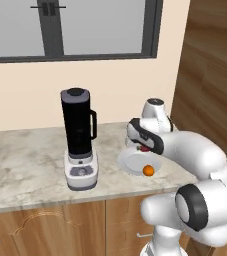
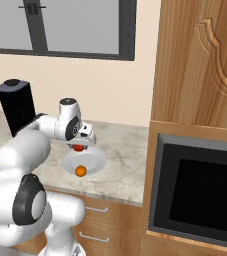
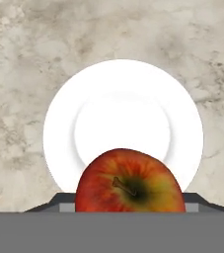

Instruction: Pick the tangerine and apple from the fridge and place them on the plate next to the blender to make a fruit smoothie.

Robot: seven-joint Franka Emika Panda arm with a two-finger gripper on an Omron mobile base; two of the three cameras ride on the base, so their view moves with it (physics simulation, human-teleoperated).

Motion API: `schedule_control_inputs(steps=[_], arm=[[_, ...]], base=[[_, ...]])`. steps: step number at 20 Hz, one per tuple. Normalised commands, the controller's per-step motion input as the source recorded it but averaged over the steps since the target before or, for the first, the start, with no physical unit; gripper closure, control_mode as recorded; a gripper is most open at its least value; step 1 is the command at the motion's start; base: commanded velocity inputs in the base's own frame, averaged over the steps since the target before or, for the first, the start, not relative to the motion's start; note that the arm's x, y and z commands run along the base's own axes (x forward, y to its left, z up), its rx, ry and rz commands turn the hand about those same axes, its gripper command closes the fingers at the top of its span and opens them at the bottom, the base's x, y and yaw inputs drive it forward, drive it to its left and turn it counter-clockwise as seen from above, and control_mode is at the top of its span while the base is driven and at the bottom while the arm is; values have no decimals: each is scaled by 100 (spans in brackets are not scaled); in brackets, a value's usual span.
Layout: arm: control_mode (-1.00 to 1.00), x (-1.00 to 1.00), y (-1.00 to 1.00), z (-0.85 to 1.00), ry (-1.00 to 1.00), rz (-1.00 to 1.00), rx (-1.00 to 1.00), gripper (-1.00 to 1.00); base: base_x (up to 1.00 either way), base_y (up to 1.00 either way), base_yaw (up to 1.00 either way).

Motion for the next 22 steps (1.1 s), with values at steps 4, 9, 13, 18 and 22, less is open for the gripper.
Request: schedule_control_inputs(steps=[4,9,13,18,22], arm=[[-100,74,17,-97,-8,-5,-4,100],[-100,56,6,-71,-11,-1,-4,-100],[-100,24,0,8,0,-1,0,-100],[-100,0,0,70,0,0,0,-100],[-100,-62,-1,96,-7,0,0,-100]], base=[[0,0,0],[0,0,0],[0,0,0],[0,0,0],[0,0,0]])
